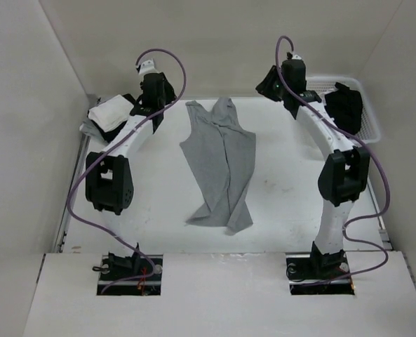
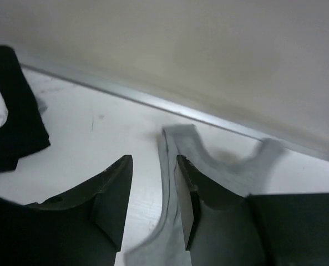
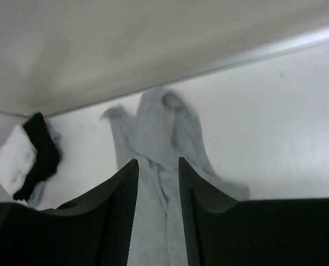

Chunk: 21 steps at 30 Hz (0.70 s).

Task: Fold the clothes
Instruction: Flatten the tank top out

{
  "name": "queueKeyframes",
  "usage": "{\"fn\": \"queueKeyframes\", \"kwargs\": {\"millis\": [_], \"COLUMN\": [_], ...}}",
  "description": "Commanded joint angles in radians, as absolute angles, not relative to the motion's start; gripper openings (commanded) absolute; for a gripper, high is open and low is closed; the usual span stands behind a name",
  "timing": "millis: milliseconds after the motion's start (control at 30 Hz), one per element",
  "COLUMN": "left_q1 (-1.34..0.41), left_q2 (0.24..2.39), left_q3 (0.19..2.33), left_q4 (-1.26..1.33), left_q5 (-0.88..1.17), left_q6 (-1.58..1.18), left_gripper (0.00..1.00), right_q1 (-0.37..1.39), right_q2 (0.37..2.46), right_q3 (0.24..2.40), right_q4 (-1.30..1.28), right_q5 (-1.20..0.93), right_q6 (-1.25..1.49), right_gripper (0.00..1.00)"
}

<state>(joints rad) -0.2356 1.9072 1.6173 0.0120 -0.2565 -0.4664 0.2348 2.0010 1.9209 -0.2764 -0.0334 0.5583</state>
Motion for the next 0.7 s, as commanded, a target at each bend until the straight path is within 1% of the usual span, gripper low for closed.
{"fn": "queueKeyframes", "kwargs": {"millis": [0, 33, 67, 100, 133, 167, 200, 233, 300, 367, 467, 600, 667], "left_q1": [-0.281, -0.294, -0.336, -0.369, -0.43, -0.462, -0.496, -0.536, -0.615, -0.682, -0.781, -0.889, -0.935], "left_q2": [1.631, 1.597, 1.53, 1.487, 1.426, 1.39, 1.344, 1.286, 1.169, 1.07, 0.951, 0.893, 0.888], "left_q3": [1.352, 1.271, 1.112, 1.015, 0.885, 0.821, 0.755, 0.682, 0.567, 0.508, 0.463, 0.443, 0.437], "left_q4": [0.144, 0.173, 0.226, 0.248, 0.267, 0.264, 0.253, 0.236, 0.183, 0.097, -0.05, -0.156, -0.178], "left_q5": [-0.256, -0.264, -0.274, -0.282, -0.299, -0.308, -0.316, -0.331, -0.36, -0.386, -0.406, -0.425, -0.419], "left_q6": [-0.558, -0.572, -0.59, -0.589, -0.578, -0.565, -0.548, -0.54, -0.532, -0.532, -0.573, -0.64, -0.666], "left_gripper": [0.35, 0.34, 0.31, 0.29, 0.26, 0.24, 0.22, 0.2, 0.19, 0.19, 0.28, 0.42, 0.44], "right_q1": [0.307, 0.326, 0.349, 0.391, 0.434, 0.459, 0.478, 0.513, 0.563, 0.626, 0.723, 0.786, 0.788], "right_q2": [1.673, 1.63, 1.584, 1.524, 1.473, 1.442, 1.421, 1.363, 1.274, 1.177, 1.053, 0.91, 0.864], "right_q3": [1.564, 1.469, 1.363, 1.221, 1.11, 1.05, 1.01, 0.926, 0.817, 0.712, 0.591, 0.508, 0.486], "right_q4": [-0.051, -0.01, 0.038, 0.091, 0.119, 0.127, 0.127, 0.127, 0.118, 0.08, 0.002, -0.083, -0.103], "right_q5": [-0.031, -0.028, -0.023, -0.02, -0.014, -0.003, 0.009, 0.037, 0.069, 0.087, 0.116, 0.178, 0.176], "right_q6": [0.586, 0.601, 0.624, 0.647, 0.656, 0.655, 0.655, 0.658, 0.654, 0.649, 0.652, 0.679, 0.69], "right_gripper": [0.31, 0.25, 0.18, 0.06, 0.01, 0.0, 0.0, 0.0, 0.01, 0.04, 0.11, 0.22, 0.25]}}
